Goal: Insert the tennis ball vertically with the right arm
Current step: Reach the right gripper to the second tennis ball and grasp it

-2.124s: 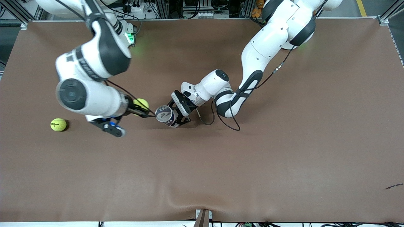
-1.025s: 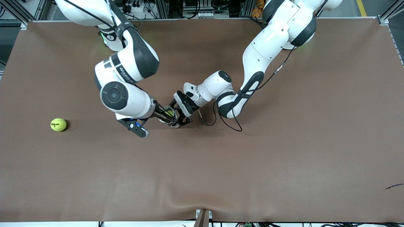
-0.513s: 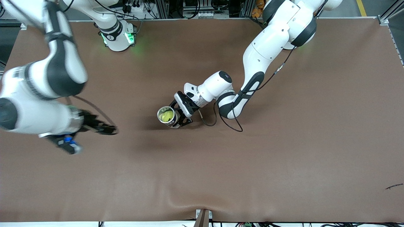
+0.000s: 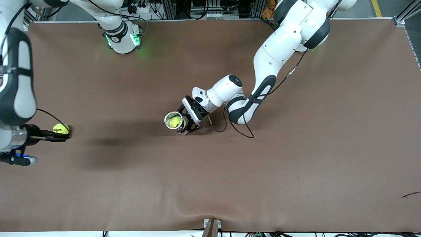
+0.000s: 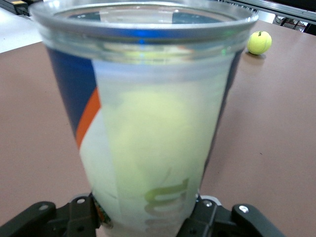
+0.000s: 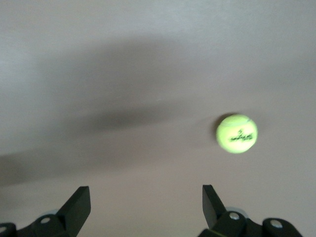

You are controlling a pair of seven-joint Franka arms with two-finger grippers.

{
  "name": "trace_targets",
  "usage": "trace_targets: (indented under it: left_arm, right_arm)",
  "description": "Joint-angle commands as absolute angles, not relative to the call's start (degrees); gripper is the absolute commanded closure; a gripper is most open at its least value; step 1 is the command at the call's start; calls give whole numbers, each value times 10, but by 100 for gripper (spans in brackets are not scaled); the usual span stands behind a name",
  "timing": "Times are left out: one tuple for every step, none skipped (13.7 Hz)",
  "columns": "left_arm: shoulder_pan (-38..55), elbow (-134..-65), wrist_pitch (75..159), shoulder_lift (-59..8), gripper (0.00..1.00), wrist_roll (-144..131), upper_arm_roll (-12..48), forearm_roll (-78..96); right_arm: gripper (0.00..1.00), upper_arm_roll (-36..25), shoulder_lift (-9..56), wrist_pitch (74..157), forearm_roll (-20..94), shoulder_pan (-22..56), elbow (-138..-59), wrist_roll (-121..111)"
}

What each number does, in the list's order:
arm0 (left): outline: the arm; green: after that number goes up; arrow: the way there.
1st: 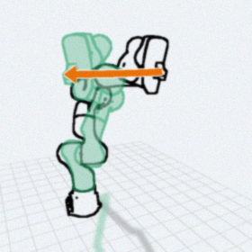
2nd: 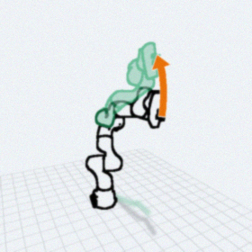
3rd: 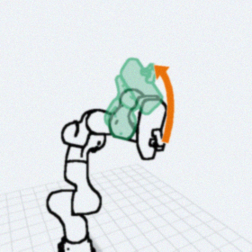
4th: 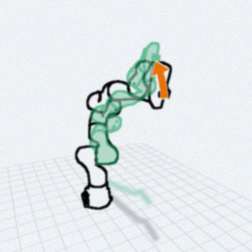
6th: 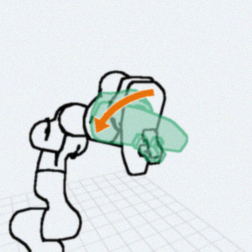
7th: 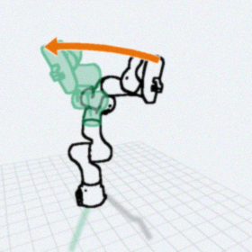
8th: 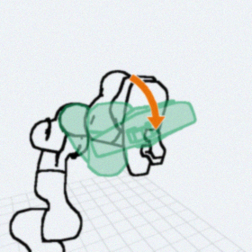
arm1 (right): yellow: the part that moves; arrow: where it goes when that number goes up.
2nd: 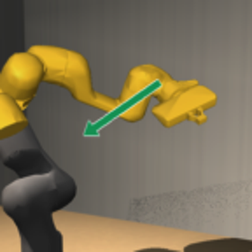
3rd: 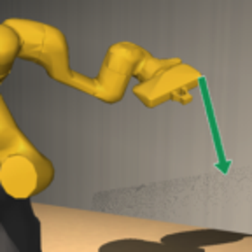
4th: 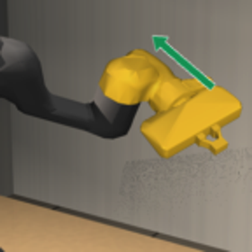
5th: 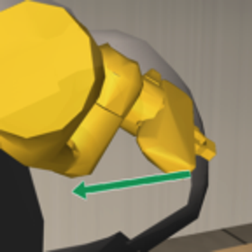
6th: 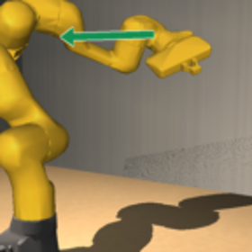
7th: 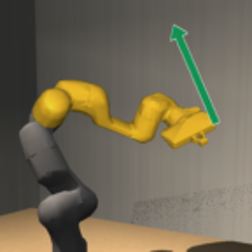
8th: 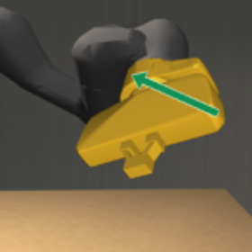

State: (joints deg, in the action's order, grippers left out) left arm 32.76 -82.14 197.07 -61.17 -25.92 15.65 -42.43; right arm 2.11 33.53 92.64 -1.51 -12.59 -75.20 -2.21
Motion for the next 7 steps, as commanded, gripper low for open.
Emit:
trace_targets:
  left_arm:
    - [326, -825, 1980, -607, 38, -261, 151, -428]
    - [324, -825, 1980, -607, 38, -261, 151, -428]
    - [322, -825, 1980, -607, 38, -261, 151, -428]
    - [322, -825, 1980, -607, 38, -261, 151, -429]
    - [322, -825, 1980, -607, 38, -261, 151, -429]
    - [322, -825, 1980, -607, 38, -261, 151, -429]
    - [323, -825, 1980, -607, 38, -261, 151, -429]
  right_arm:
    - [0, 34, 350, 988, -29, -174, -798, -134]
    - [0, 35, 351, 1022, -27, -189, -825, -186]
    - [0, 35, 356, 1049, -27, -195, -843, -232]
    - [0, 34, 358, 1056, -28, -196, -847, -258]
    - [0, 34, 364, 1056, -29, -199, -847, -278]
    - [0, 33, 372, 1072, -30, -209, -849, -309]
    - [0, 31, 380, 1105, -30, -227, -868, -360]
